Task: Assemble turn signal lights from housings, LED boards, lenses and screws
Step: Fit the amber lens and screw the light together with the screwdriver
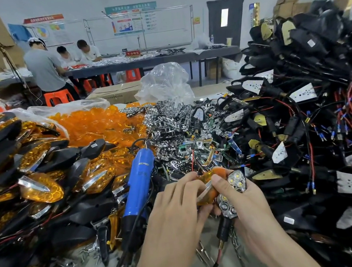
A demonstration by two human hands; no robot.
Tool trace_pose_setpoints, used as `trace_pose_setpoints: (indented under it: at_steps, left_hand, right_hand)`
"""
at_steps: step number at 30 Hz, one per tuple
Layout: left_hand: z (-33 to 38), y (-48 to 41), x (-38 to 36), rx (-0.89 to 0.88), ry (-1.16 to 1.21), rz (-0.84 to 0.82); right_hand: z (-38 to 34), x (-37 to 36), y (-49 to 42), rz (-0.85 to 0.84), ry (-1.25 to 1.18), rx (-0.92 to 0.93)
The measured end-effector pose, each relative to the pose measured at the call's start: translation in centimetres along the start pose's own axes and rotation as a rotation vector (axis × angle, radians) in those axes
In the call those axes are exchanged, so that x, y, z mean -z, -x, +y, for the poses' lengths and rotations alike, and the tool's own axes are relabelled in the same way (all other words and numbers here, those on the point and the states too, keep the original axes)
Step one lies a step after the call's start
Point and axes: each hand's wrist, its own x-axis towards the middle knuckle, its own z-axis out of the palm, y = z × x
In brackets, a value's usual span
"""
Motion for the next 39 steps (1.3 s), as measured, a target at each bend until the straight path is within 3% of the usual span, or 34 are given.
trace_pose_setpoints:
  at_steps: [9, 15, 19, 27, 39]
  left_hand:
    - [0.6, -0.1, -0.7, 0.07, 0.024, -0.036]
    - [0.5, 0.6, 0.2, 0.488, 0.728, 0.062]
    - [0.4, 0.9, 0.7, 0.541, 1.068, -0.004]
    - [1.3, 1.1, -0.1, 0.447, 1.047, -0.053]
    - [0.9, 1.3, -1.2, 0.449, 1.043, -0.036]
  right_hand:
    - [-0.3, -0.3, -0.1, -0.004, 0.017, -0.004]
    - [-1.2, -0.3, -0.5, 0.083, -0.225, -0.038]
    - [-1.7, -0.1, -0.5, 0.057, -0.319, -0.058]
    - [-1.8, -0.2, -0.2, -0.028, -0.37, -0.044]
    - [-2.1, -0.3, 0.3, -0.142, -0.338, -0.031]
